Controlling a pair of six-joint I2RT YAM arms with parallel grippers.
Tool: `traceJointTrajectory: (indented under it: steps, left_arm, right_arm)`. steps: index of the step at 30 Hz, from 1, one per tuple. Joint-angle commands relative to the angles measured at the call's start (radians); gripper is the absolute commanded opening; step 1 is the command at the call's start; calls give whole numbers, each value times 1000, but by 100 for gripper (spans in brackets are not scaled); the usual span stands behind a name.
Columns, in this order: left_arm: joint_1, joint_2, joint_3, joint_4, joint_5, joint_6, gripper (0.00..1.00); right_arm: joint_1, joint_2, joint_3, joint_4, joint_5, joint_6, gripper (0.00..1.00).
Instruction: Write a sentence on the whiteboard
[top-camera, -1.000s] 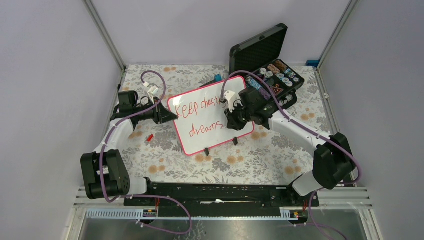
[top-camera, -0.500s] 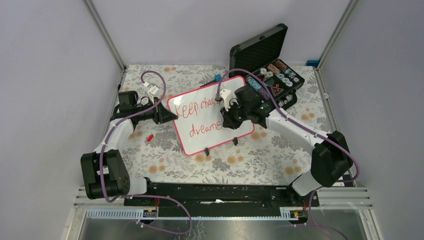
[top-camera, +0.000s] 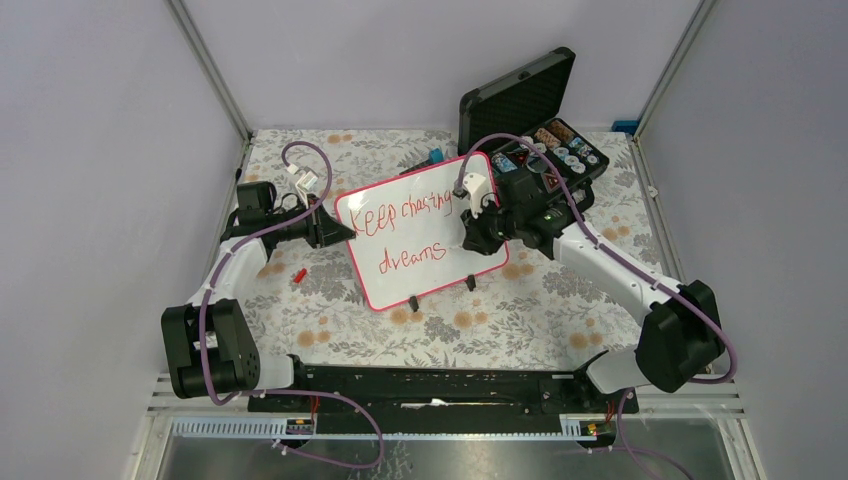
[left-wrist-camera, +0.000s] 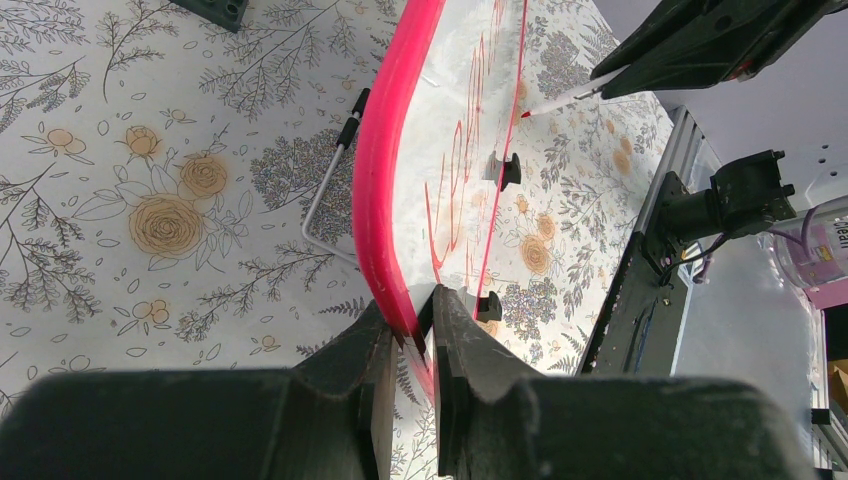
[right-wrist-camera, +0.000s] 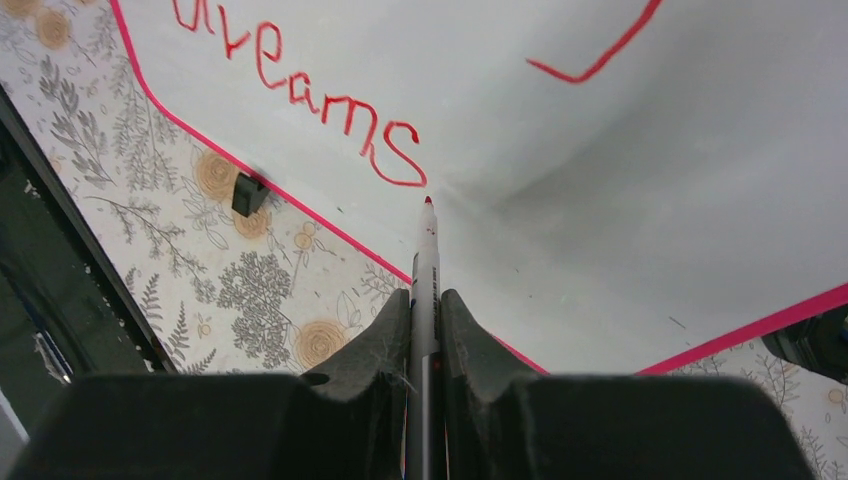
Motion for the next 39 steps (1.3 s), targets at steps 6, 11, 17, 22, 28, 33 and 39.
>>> traceJointTrajectory:
  steps: [6, 11, 17, 22, 28, 33, 39]
  left_arm:
    - [-20, -16, 21, 18, -24, 69, 0]
    - [-19, -16, 22, 18, -24, 70, 0]
    - [-19, -15, 21, 17, -25, 70, 0]
    - [-20, -14, 21, 17, -25, 72, 0]
    - [-18, -12, 22, 18, -25, 72, 0]
    - [-20, -13, 22, 18, -24, 73, 0]
    - [-19, -16, 23, 17, -28, 71, 0]
  right_arm:
    - [-33, -12, -26, -10, 16, -31, 0]
    - [-33, 8, -8, -10, -19, -18, 0]
    - [-31, 40, 11, 1, -38, -2, 0]
    - [-32, 54, 22, 14, -35, 1, 0]
    - [-32, 71, 23, 18, 2, -5, 0]
    - [-33, 72, 33, 17, 10, -1, 0]
    - [-33, 66, 53, 16, 4, 5, 0]
